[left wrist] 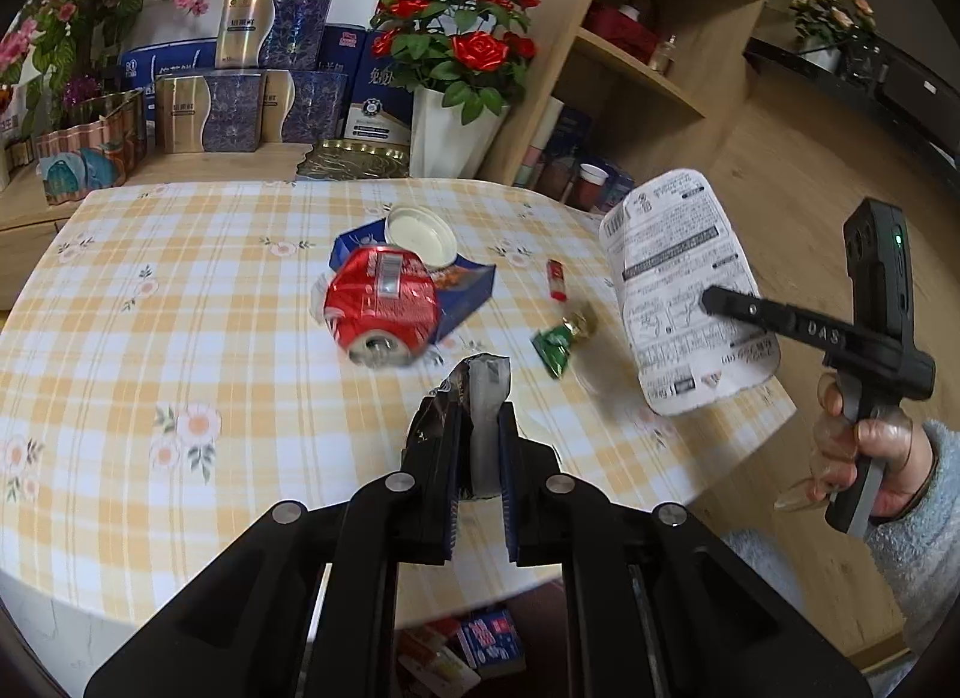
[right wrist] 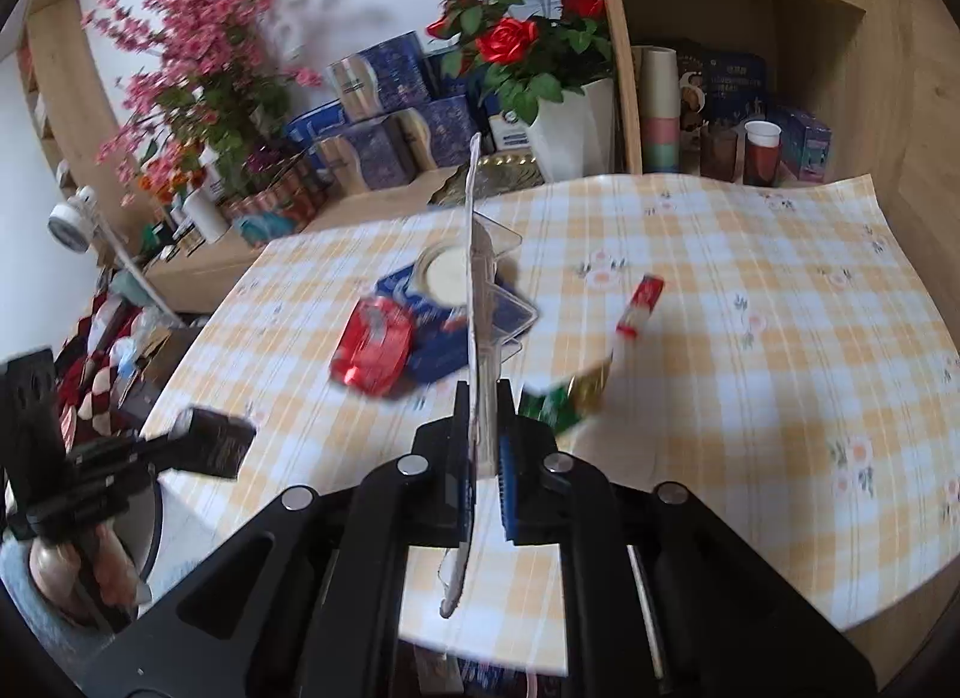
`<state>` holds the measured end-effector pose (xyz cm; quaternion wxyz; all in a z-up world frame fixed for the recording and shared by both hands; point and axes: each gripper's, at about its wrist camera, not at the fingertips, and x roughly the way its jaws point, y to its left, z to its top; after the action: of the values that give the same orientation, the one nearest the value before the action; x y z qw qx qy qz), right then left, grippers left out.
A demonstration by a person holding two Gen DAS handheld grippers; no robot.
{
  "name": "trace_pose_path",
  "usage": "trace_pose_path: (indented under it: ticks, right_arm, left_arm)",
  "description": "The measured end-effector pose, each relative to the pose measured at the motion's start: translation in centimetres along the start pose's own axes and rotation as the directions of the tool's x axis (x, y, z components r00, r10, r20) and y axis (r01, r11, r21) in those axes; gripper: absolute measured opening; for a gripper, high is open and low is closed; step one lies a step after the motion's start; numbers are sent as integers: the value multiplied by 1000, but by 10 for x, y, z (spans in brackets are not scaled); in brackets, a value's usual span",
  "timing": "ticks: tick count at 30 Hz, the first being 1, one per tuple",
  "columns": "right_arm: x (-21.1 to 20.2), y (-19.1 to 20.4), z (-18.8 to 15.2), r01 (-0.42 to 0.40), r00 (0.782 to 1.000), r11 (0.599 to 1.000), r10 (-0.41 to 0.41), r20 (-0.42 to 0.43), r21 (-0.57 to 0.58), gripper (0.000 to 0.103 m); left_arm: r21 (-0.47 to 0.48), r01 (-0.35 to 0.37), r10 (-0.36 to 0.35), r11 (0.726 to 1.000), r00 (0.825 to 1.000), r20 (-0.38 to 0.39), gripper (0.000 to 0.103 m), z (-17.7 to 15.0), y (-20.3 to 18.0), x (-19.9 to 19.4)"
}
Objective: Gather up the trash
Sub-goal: 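Carry the black box and plastic wrapper over the bin with both tools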
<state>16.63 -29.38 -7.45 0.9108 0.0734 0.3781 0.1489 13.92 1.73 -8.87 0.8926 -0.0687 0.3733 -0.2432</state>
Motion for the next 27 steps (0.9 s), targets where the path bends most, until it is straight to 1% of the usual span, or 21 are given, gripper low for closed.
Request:
trace_pose_path:
  ticks: [5, 8, 12, 15, 18, 20, 22, 23, 25, 27]
  right_arm:
    - [-25, 19, -36, -35, 999, 997, 33, -24, -67, 11]
    - [-34, 36, -60, -63, 997, 989, 56, -56, -135, 11]
    - [-38, 65, -99, -113, 988, 957, 81, -129, -268, 11]
    - [-33, 82, -127, -171, 972, 931, 106, -210, -322, 11]
    - [-19, 94, -152, -216, 948, 911, 110, -299, -352, 11]
    - [-6, 102, -172, -249, 924, 897, 107, -368, -364, 11]
    - [6, 105, -185, -272, 902, 894, 107, -419, -357, 11]
    - [17, 105, -193, -279, 884, 899, 103, -456, -337, 11]
    - [34, 103, -203, -273, 859, 912, 88, -504, -306, 11]
    - [54, 98, -214, -246, 830, 934, 64, -554, -261, 11]
  left_arm:
    - [6, -8, 8, 1000, 1000, -3, 11, -30, -7, -24]
    - [-1, -14, 14, 1000, 1000, -7, 11, -46, -6, -33]
    - [-11, -25, 24, 1000, 1000, -18, 11, -66, -2, -42]
    - [-22, -32, 32, 999, 999, -34, 11, -78, 3, -46]
    - [-28, -39, 38, 999, 998, -42, 11, -86, 6, -48]
    - [-30, -43, 42, 999, 998, -45, 11, -90, 7, -50]
    - [-31, -45, 44, 998, 998, -45, 11, -91, 7, -50]
    - [-33, -44, 43, 998, 998, -46, 11, -92, 7, -49]
    - [-34, -43, 41, 999, 998, -48, 11, -92, 7, -48]
    - [-34, -40, 39, 999, 998, -51, 11, -94, 5, -47]
